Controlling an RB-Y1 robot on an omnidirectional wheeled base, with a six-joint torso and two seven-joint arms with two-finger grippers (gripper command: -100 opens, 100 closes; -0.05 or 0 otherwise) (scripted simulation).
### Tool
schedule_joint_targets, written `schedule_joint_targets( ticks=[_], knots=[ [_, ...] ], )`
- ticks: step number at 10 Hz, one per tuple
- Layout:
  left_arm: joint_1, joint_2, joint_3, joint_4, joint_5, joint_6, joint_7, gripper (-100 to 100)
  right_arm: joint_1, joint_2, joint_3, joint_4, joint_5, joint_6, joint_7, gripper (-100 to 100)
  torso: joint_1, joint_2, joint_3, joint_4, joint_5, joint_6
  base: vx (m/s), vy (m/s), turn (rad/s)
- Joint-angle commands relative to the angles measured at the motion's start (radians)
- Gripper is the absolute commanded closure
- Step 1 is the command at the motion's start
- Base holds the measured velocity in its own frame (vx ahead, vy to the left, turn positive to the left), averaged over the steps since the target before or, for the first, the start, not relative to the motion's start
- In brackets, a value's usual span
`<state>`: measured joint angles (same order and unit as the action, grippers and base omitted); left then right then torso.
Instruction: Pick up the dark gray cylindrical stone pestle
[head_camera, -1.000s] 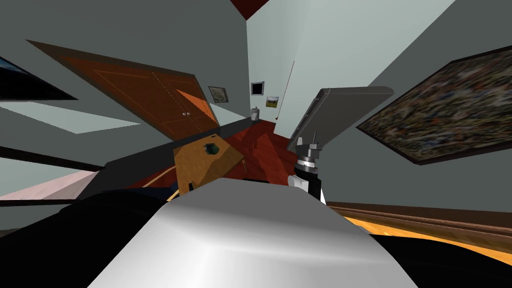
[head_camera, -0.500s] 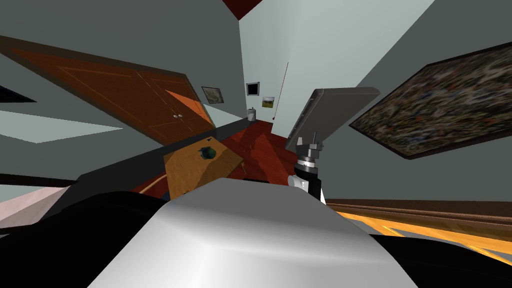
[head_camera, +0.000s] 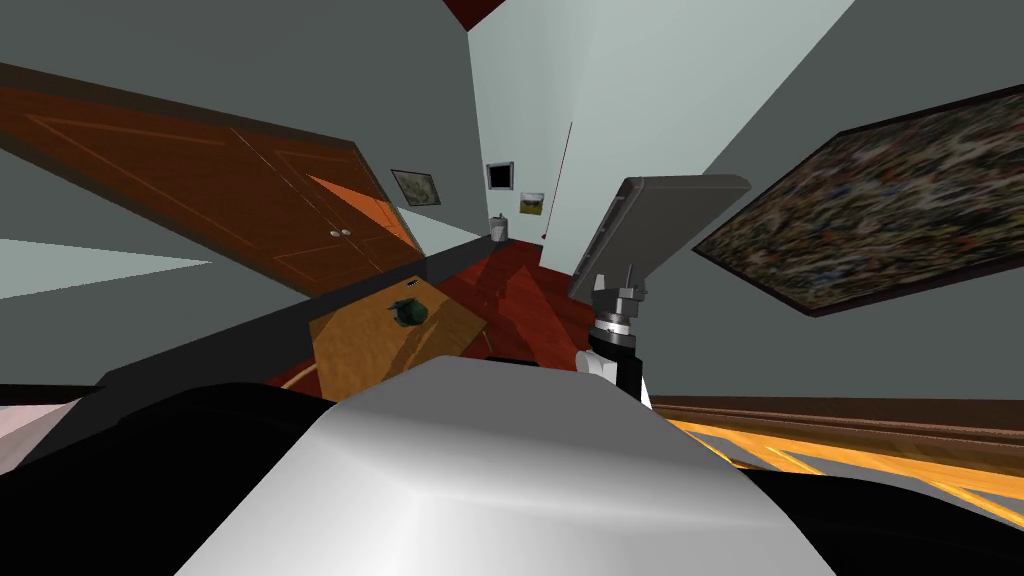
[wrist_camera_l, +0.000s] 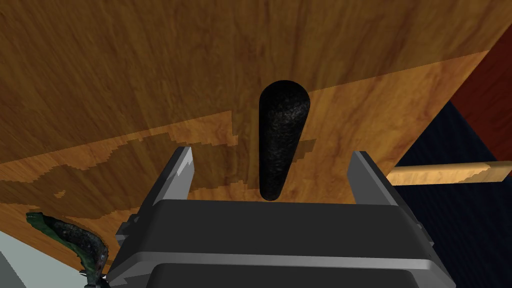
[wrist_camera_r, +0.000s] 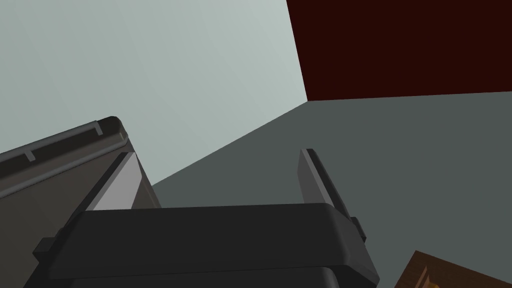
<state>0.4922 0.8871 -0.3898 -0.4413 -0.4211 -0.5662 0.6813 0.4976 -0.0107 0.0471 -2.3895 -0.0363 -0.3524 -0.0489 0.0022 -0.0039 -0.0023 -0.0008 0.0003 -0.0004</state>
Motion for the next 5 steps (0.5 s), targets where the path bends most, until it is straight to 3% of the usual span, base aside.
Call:
schedule_joint_targets(
  ticks=[1, 2, 3, 4, 5],
  knots=[
    [0.000, 0.000, 0.000, 0.000, 0.000, 0.000, 0.000, -100, 0.000, 0.000, 0.000, 0.000, 0.000, 0.000, 0.000, 0, 0.000, 0.000, 0.000, 0.000, 0.000, 0.000, 0.028, 0.033, -0.025],
    [-0.001, -0.001, -0.001, 0.004, 0.000, 0.001, 0.001, 0, 0.000, 0.000, 0.000, 0.000, 0.000, 0.000, 0.000, 0, -0.002, 0.001, 0.001, 0.000, 0.000, 0.000, 0.005, 0.006, 0.002],
    [0.008, -0.007, -0.028, 0.000, 0.050, 0.012, -0.018, -100, 0.000, 0.000, 0.000, 0.000, 0.000, 0.000, 0.000, 0, -0.003, 0.003, 0.001, 0.001, -0.001, 0.000, -0.032, 0.013, -0.149],
    [0.008, -0.007, -0.028, 0.000, 0.062, 0.012, -0.018, -100, 0.000, 0.000, 0.000, 0.000, 0.000, 0.000, 0.000, 0, -0.003, 0.005, 0.003, 0.001, -0.001, 0.000, -0.038, 0.016, -0.127],
    [0.017, -0.014, -0.055, -0.004, 0.100, 0.022, -0.037, -100, 0.000, 0.000, 0.000, 0.000, 0.000, 0.000, 0.000, 0, -0.003, 0.006, 0.003, 0.001, -0.001, 0.000, -0.052, 0.018, -0.202]
  ],
)
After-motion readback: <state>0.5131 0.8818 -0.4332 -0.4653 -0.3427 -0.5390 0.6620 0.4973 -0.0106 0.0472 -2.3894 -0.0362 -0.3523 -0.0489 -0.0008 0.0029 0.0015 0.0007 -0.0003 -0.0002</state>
